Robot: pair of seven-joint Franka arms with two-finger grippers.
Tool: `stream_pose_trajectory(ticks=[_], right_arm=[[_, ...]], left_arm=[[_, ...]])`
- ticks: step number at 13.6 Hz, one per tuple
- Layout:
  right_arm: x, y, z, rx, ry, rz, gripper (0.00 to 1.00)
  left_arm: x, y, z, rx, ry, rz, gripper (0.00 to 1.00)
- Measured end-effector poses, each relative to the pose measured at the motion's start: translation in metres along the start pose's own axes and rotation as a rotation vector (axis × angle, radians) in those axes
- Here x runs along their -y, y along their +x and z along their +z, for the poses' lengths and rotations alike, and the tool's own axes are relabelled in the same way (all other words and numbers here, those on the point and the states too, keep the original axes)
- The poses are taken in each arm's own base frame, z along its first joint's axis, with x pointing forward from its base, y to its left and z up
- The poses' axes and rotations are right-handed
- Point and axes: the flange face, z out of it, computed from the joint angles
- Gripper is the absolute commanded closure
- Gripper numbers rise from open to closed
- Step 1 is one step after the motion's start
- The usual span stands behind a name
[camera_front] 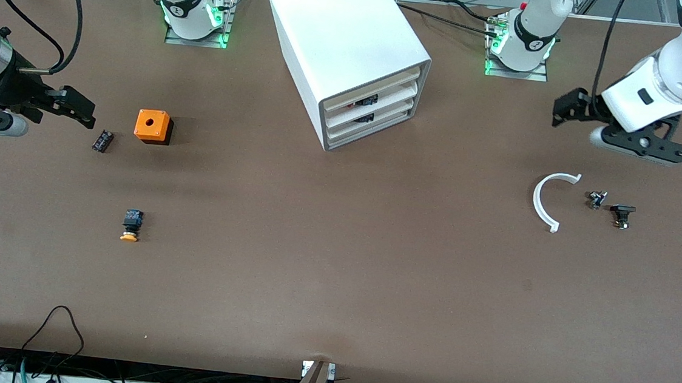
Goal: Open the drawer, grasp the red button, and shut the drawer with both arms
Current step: 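Move the left gripper toward the cabinet while the right gripper advances, then grasp the cabinet drawer front with the left gripper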
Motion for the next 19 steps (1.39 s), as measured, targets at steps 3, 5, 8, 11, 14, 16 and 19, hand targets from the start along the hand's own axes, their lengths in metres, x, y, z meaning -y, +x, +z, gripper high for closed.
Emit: stream_pose_trajectory(ticks=[3,5,8,11,14,16,19], right_arm=[[-0.001,0.01,0.027,0.046,0.008,-0.013,0.01],[-0.001,0.021,0.054,0.085,0.013,-0.083,0.01],[0.0,0.04,0.094,0.108,0.026,-0.13,0.01],[0.013,0.055,0.132,0.123,0.09,-0.094,0.01],[0.054,0.056,0.148,0.145,0.116,-0.009,0.01],[0.094,0.049,0.145,0.139,0.114,0.029,0.01],[0.142,0.041,0.14,0.11,0.112,0.08,0.01]], left_arm=[[-0.03,-0.016,0.027,0.239,-0.181,0.06,0.0],[-0.047,-0.006,0.049,0.323,-0.311,0.092,0.0],[-0.063,0.025,0.085,0.403,-0.526,0.123,0.0],[-0.066,0.059,0.123,0.36,-0.686,0.222,0.0],[-0.061,0.075,0.172,0.277,-0.811,0.332,0.01],[-0.056,0.073,0.208,0.233,-0.9,0.372,0.08],[-0.064,0.074,0.264,0.192,-0.935,0.372,0.12]])
